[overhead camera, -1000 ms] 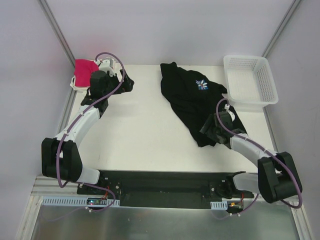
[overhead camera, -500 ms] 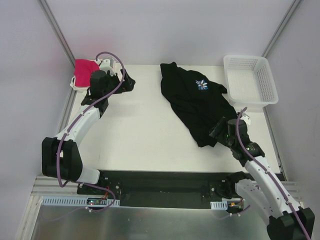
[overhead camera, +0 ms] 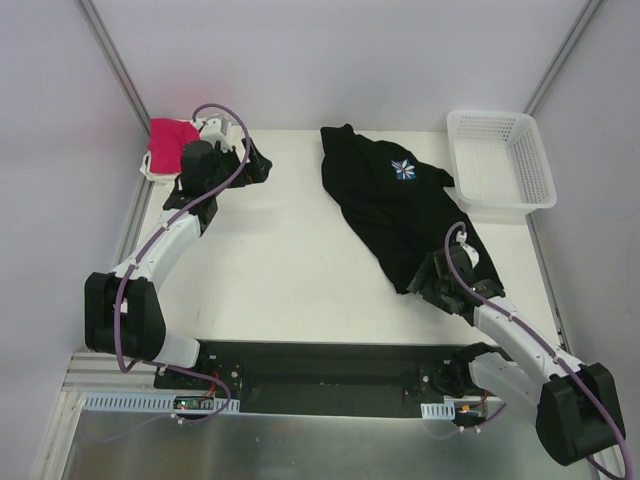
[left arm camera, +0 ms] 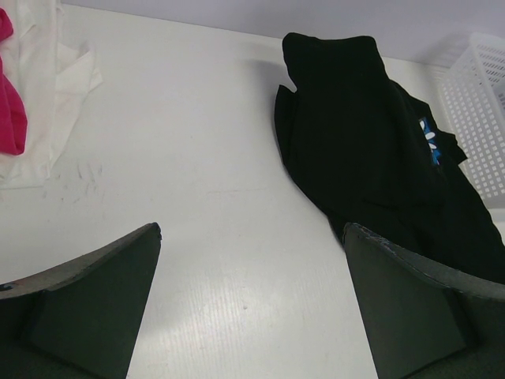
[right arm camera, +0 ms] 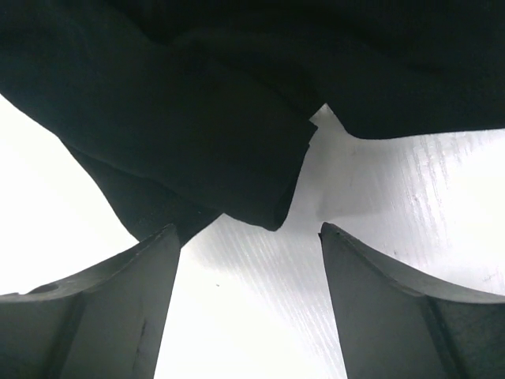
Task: Fold and stack the t-shirts
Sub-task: Flatten out the tshirt
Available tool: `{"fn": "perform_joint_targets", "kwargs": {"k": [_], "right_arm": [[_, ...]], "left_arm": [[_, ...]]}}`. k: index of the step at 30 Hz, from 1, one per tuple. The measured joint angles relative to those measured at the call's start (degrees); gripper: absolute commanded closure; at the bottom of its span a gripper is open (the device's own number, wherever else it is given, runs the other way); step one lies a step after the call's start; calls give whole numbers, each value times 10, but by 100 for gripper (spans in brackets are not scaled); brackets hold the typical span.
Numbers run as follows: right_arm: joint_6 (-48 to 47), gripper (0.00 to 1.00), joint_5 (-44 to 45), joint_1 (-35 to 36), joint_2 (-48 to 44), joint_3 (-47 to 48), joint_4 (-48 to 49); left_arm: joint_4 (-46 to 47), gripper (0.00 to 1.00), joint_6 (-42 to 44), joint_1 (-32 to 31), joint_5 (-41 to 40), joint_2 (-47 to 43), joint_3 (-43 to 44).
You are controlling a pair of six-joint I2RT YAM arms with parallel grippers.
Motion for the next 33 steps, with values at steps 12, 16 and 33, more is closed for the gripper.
{"fn": "perform_joint_targets", "kwargs": {"k": [12,16,33], "right_arm": [[-2,43,2,1,53,0,50],[-7,52,6,1,57,1,58],[-49,99,26,-30,81,49,62]], "left_arm": [[4,1,0,0,0,0,0],[4,1,0,0,2,0,0],[6,1,-2,0,15,12,0]]}}
